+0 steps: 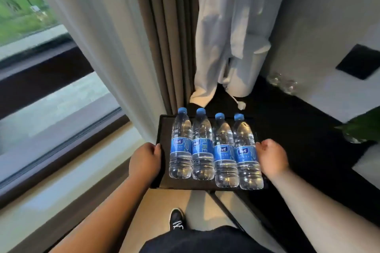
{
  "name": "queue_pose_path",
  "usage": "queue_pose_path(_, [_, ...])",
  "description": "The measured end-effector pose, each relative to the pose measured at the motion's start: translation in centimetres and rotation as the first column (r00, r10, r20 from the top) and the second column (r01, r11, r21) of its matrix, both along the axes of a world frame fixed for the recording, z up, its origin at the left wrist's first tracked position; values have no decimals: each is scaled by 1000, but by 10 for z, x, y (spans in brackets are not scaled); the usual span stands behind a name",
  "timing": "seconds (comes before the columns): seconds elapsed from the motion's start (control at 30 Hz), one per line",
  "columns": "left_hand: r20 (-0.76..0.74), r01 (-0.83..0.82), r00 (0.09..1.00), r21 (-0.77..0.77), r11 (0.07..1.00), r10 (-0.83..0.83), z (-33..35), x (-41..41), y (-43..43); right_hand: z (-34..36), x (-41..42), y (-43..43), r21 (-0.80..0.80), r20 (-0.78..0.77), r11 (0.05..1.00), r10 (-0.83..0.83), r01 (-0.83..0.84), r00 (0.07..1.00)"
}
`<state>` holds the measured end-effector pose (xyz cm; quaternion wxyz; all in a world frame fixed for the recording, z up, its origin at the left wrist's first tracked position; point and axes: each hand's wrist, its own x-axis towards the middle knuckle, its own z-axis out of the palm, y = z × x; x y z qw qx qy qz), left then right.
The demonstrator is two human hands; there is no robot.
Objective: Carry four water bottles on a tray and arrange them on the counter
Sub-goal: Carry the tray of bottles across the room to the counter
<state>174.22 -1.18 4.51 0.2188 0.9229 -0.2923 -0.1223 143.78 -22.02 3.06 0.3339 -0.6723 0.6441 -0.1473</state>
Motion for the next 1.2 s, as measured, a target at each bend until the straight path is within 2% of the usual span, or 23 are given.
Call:
queue_pose_path(0.07, [-9,91,996,9,996,-91,4,15,-35,2,-3,-5,2,0,994,-113,113,994])
queue_pose_path(0.2, [-14,285,958,-3,959,-285,7,27,-97,3,-23,-4,-77,-47,972,-225,221,973])
queue_pose_path(0.4, [-6,527,850,-37,849,-528,-10,13,-166,-4,-58,26,-55,-27,872,-489,487,872])
queue_pose_path(0.5, [-24,629,776,-46,776,-631,-21,-2,-189,-6,-75,45,-37,-28,833,-554,553,832])
queue_pose_path(0.67, [-115,718,691,-2,696,-714,-30,-34,-219,-10,-106,57,-31,-41,770,-638,638,769])
queue_pose_path(0.9, [-39,759,650,63,648,-759,-40,-78,-241,-21,-141,45,35,-44,767,-639,640,768])
queue_pose_path(1.2, [-6,752,644,187,632,-765,-57,-93,-242,-36,-163,25,114,-219,863,-461,491,860])
